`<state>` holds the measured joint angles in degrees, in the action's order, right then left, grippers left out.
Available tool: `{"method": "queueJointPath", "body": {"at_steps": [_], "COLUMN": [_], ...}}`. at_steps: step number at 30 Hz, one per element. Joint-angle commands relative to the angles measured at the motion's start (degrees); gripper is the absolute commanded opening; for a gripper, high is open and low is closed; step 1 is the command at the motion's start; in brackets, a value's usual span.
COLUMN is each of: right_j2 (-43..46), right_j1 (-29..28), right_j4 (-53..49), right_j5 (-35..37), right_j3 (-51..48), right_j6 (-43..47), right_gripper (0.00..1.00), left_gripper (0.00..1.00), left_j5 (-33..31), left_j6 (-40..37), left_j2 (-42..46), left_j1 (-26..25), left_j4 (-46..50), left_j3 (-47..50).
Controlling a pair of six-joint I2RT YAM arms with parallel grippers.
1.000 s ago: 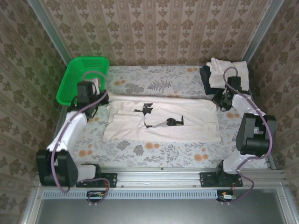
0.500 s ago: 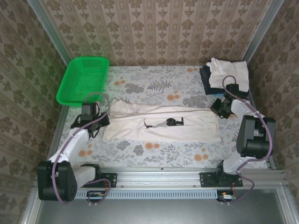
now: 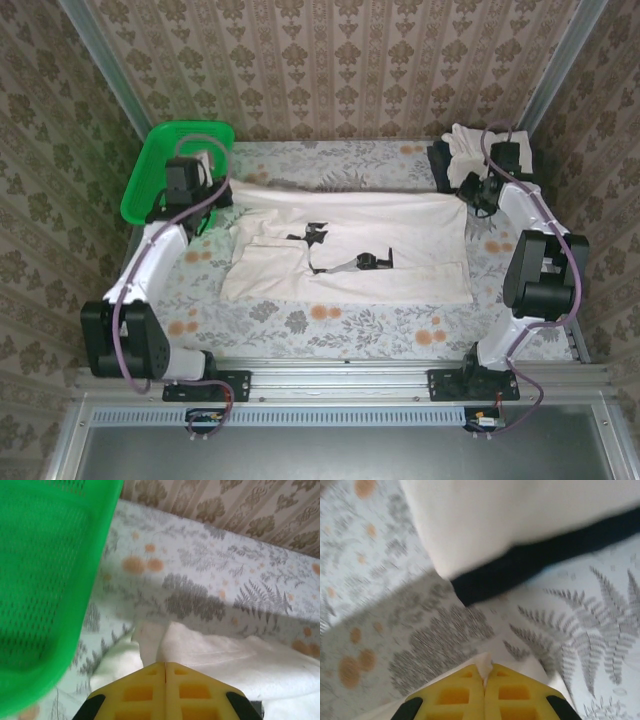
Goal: Fold and stack the t-shirts
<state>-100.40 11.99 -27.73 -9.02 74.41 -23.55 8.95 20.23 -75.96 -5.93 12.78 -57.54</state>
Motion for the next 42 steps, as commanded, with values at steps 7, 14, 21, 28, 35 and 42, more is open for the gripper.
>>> {"method": "queueJointPath", "body": {"at_steps": [7, 14, 21, 28, 35, 42], "right_j2": [9.64, 10.44, 8.14, -0.79, 4.77, 11.02], "right_j1": [1.32, 1.37, 1.37, 1.23, 1.23, 1.90], "right_j4": [-2.05, -0.52, -0.22, -1.73, -4.49, -3.88], "right_j5": [-1.26, -0.93, -1.07, -0.67, 3.44, 4.06], "right_j3": [-15.49, -20.22, -17.43, -0.15, -4.43, -18.76], "right_j6": [-0.02, 0.45, 0.44, 0.17, 1.86, -0.32], "right_gripper": [0.09, 0.13, 0.13, 0.13, 0.18, 0.39], "left_gripper": [0.00, 0.00, 0.00, 0.00, 0.00, 0.00], "left_j5": [-5.77, -6.73, -6.84, -6.32, -6.86, -4.41], "left_j6": [10.04, 10.10, 9.71, 2.64, 0.90, 8.14], "left_j2": [19.48, 19.68, 15.22, -0.45, 3.85, 15.06], "left_j1": [-1.26, -2.59, -3.56, -3.00, -2.71, -4.76], "left_j4": [3.26, 3.81, 0.91, 1.57, 4.62, 3.18], "left_j3": [25.26, 27.58, 26.92, 4.49, 4.09, 24.44]}}
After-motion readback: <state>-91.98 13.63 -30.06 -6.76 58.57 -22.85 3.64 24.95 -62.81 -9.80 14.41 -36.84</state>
